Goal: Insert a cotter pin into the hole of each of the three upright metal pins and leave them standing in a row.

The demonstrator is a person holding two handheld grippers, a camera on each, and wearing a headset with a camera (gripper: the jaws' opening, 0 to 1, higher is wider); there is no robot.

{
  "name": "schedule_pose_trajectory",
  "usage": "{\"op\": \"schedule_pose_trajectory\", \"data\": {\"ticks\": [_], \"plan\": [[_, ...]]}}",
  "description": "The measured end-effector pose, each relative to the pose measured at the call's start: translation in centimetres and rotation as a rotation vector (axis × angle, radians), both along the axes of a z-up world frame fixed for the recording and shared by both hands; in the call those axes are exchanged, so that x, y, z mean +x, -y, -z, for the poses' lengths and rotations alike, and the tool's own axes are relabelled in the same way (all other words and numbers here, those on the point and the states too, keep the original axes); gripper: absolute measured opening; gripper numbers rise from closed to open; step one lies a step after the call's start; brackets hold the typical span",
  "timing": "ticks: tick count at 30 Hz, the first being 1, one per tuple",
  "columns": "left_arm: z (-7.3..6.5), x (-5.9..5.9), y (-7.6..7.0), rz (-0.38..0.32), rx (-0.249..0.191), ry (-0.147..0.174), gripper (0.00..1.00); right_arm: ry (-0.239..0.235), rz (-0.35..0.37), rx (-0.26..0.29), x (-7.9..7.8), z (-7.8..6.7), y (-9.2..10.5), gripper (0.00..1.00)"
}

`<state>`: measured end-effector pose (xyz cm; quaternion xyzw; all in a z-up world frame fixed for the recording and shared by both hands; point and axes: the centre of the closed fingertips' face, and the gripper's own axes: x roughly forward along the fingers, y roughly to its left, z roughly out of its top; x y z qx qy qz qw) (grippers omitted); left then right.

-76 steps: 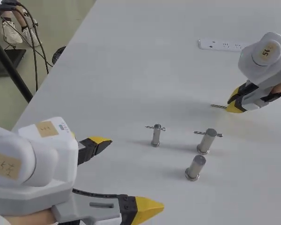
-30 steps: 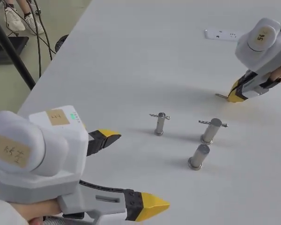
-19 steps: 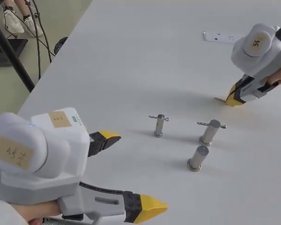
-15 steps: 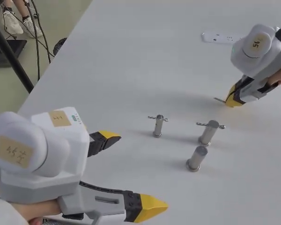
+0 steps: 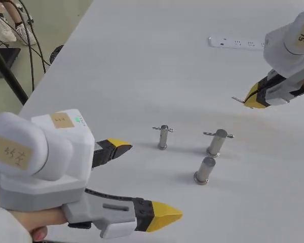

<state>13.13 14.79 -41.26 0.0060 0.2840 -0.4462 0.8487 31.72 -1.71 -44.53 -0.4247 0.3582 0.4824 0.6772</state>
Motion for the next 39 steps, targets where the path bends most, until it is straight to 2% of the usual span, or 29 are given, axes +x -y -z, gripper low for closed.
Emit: {"op": "schedule_pose_trajectory", "data": {"ticks": [6, 9, 14, 18, 23, 24, 26, 27, 32, 37, 39], "plan": [[-0.7, 1.0, 0.8, 0.007, -0.033, -0.011, 0.79, 0.051, -0.021, 0.013, -0.9, -1.3, 0.3, 0.00], [-0.9, 1.5, 1.3, 0.026, -0.028, -0.007, 0.78, 0.062, -0.018, 0.056, -1.7, -2.4, -0.1, 0.00], [-1.3, 1.9, 2.1, 0.053, -0.047, -0.018, 0.77, 0.095, -0.022, 0.086, -2.4, -3.7, -0.2, 0.00], [-1.5, 2.2, 2.7, 0.076, -0.059, -0.033, 0.74, 0.118, -0.031, 0.100, -3.4, -4.2, -0.3, 0.00], [-2.3, 3.3, 3.5, 0.073, -0.094, -0.044, 0.72, 0.160, -0.042, 0.123, -4.4, -4.8, -0.7, 0.00], [-2.5, 3.5, 3.7, 0.079, -0.103, -0.040, 0.70, 0.178, -0.041, 0.131, -4.6, -5.1, -0.8, 0.00], [-2.7, 3.7, 4.1, 0.090, -0.106, -0.041, 0.65, 0.183, -0.027, 0.146, -4.8, -5.4, -0.9, 0.00], [-2.8, 3.9, 4.2, 0.090, -0.108, -0.040, 0.64, 0.201, -0.022, 0.159, -4.9, -5.8, -1.1, 0.00], [-3.4, 5.1, 5.3, 0.094, -0.134, -0.042, 0.62, 0.234, -0.024, 0.184, -5.9, -6.9, -1.8, 0.00], [-4.2, 6.0, 6.1, 0.102, -0.157, -0.052, 0.55, 0.267, -0.043, 0.179, -6.9, -7.2, -2.4, 0.00], [-4.5, 6.3, 6.5, 0.102, -0.177, -0.062, 0.51, 0.248, -0.049, 0.189, -7.3, -7.0, -2.7, 0.00]]}}
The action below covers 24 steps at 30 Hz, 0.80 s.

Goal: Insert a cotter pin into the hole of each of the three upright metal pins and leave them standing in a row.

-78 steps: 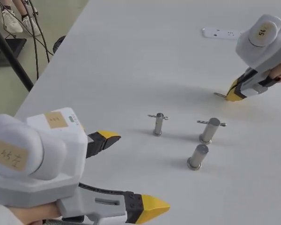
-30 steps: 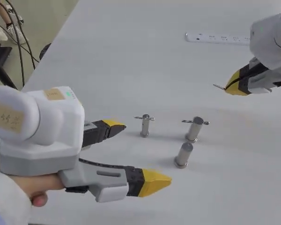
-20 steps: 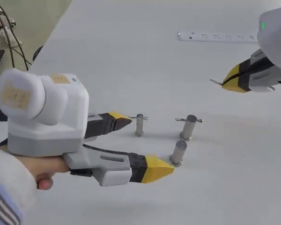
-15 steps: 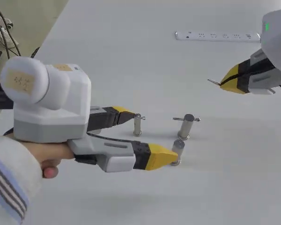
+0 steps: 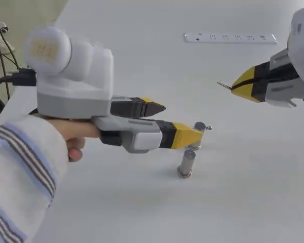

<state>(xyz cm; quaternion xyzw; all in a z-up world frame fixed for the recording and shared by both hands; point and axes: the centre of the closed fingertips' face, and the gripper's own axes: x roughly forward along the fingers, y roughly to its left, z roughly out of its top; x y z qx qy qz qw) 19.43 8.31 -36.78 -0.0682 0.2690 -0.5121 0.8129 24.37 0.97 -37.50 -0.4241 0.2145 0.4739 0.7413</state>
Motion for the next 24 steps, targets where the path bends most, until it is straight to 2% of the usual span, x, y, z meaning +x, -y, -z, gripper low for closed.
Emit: {"op": "schedule_pose_trajectory", "data": {"ticks": [2, 6, 9, 17, 21, 24], "plan": [[-0.1, 0.2, 0.4, 0.001, -0.016, -0.017, 0.49, -0.005, -0.006, 0.013, -0.5, 0.1, -0.4, 0.00], [0.0, 0.5, 0.9, 0.001, -0.019, -0.036, 0.39, -0.010, -0.015, 0.018, -1.3, 0.6, -0.8, 0.00], [0.2, 0.8, 1.3, -0.002, -0.029, -0.056, 0.36, -0.004, -0.016, 0.022, -1.7, 0.6, -1.1, 0.00], [0.0, 1.4, 2.5, 0.008, -0.053, -0.084, 0.28, 0.003, -0.030, 0.035, -3.0, 0.7, -1.9, 0.00], [0.0, 1.3, 3.1, 0.021, -0.064, -0.099, 0.19, -0.003, -0.038, 0.040, -3.4, 0.8, -2.2, 0.00], [0.2, 1.1, 3.5, 0.035, -0.055, -0.104, 0.14, -0.007, -0.042, 0.049, -3.7, 0.9, -2.5, 0.00]]}}
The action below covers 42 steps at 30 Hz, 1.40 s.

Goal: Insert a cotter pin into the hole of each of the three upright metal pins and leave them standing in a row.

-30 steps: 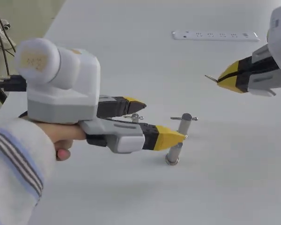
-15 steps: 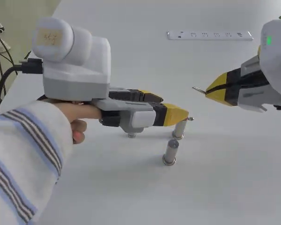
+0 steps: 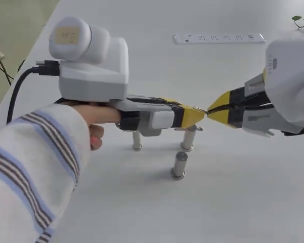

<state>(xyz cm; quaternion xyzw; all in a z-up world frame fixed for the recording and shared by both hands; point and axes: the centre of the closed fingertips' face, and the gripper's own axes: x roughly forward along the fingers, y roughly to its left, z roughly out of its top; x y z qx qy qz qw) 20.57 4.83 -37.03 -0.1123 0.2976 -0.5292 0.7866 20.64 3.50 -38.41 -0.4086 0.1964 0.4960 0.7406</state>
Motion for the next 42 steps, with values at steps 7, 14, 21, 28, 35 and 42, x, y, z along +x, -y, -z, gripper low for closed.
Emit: {"op": "schedule_pose_trajectory", "data": {"ticks": [7, 14, 21, 28, 35, 42], "plan": [[0.5, -0.3, 0.4, 0.015, 0.011, -0.025, 0.06, -0.007, -0.004, 0.007, -0.6, 0.2, -0.2, 0.00], [0.9, -0.3, 0.7, 0.016, 0.021, -0.036, 0.03, -0.006, -0.012, 0.004, -1.1, 0.1, -0.4, 0.00], [0.9, -0.7, 1.0, 0.023, 0.017, -0.063, 0.00, -0.007, -0.019, 0.003, -1.1, 0.2, -0.6, 0.00], [0.9, -1.2, 0.7, 0.044, 0.037, -0.032, 0.00, -0.005, -0.027, 0.009, -1.4, 0.2, -0.9, 0.00], [1.0, -1.4, 0.7, 0.037, 0.050, -0.055, 0.00, -0.001, -0.028, 0.013, -1.6, 0.2, -1.0, 0.00], [1.1, -1.6, 0.7, 0.040, 0.062, -0.052, 0.00, -0.033, -0.006, 0.049, -1.9, 0.3, -1.1, 0.00]]}}
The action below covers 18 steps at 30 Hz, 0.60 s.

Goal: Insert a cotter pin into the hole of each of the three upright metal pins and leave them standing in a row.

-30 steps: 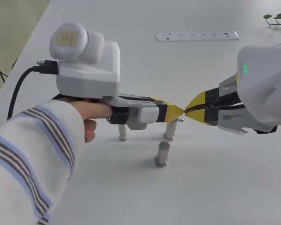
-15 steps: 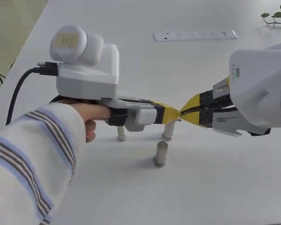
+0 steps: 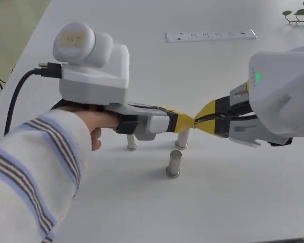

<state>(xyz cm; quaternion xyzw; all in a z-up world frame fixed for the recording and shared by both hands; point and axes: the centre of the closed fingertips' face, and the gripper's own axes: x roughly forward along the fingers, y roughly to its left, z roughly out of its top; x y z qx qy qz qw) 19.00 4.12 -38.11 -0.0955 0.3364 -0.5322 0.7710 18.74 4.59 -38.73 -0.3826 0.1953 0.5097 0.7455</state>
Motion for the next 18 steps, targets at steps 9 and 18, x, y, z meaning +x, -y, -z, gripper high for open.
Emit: {"op": "schedule_pose_trajectory", "data": {"ticks": [9, 18], "plan": [[0.5, 0.1, -0.6, 0.011, 0.031, 0.026, 0.00, -0.070, 0.060, 0.080, 0.5, 0.3, 0.5, 0.12], [-0.1, 0.4, -1.2, 0.046, 0.050, 0.150, 0.00, -0.152, 0.077, 0.101, 0.5, 1.2, 1.1, 0.14]]}}
